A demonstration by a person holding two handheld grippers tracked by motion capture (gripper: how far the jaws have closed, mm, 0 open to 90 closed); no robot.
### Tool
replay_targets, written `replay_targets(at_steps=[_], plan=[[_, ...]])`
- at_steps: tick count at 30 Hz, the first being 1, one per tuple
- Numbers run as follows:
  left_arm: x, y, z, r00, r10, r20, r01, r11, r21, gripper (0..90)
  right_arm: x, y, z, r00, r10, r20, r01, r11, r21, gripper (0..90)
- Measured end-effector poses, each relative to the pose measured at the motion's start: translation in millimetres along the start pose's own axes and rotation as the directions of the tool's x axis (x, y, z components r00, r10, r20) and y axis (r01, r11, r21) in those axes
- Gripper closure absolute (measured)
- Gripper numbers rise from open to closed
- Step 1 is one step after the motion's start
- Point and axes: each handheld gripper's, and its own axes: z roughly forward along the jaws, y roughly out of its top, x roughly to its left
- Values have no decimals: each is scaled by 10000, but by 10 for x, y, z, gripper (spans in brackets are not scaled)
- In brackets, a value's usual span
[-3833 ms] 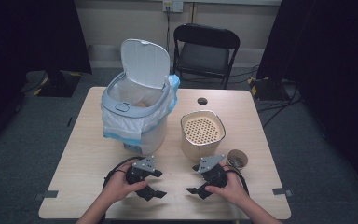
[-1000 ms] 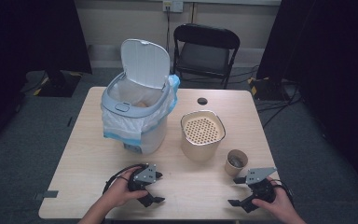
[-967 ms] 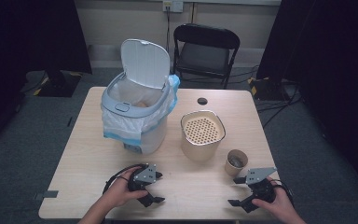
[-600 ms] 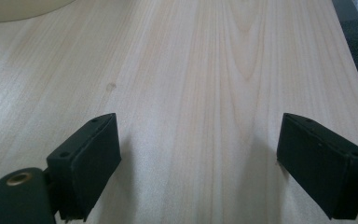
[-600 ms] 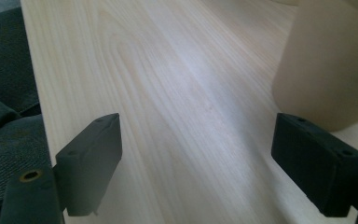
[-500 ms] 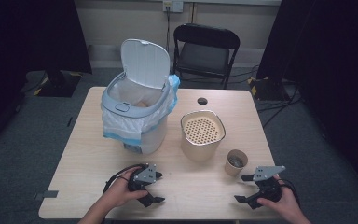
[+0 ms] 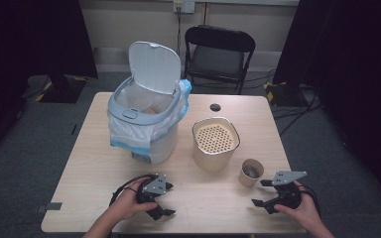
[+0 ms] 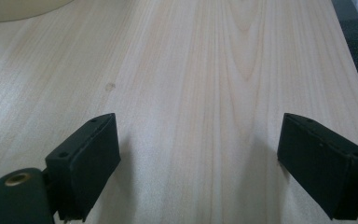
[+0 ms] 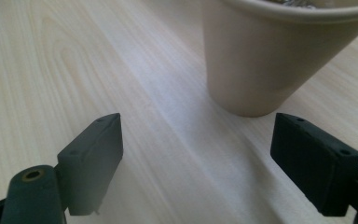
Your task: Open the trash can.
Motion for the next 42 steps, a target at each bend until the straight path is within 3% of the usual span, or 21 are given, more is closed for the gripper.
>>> replay_targets(at_steps=[10, 25, 32, 37, 42], plan=[[1, 1, 0, 10000, 30, -17, -30, 10000, 21, 122, -113, 90, 50, 9990, 218, 388, -206, 9993, -307, 171], [1, 1, 0, 10000, 29, -10, -29, 10000, 39, 120, -181, 204, 176, 9977, 367, 571, -318, 9958, -856, 187], [2, 3, -4, 10000, 62, 35, -62, 9998, 163, 110, -192, 234, 236, 9960, 438, 781, -343, 9924, -1182, 219], [1, 3, -3, 10000, 60, 44, -61, 9998, 162, 106, -210, 227, 274, 9957, 648, 669, -525, 9839, -1707, 239], [-1, 3, -4, 10000, 63, 35, -64, 9998, 169, 106, -209, 230, 288, 9950, 664, 741, -512, 9803, -1905, 242]])
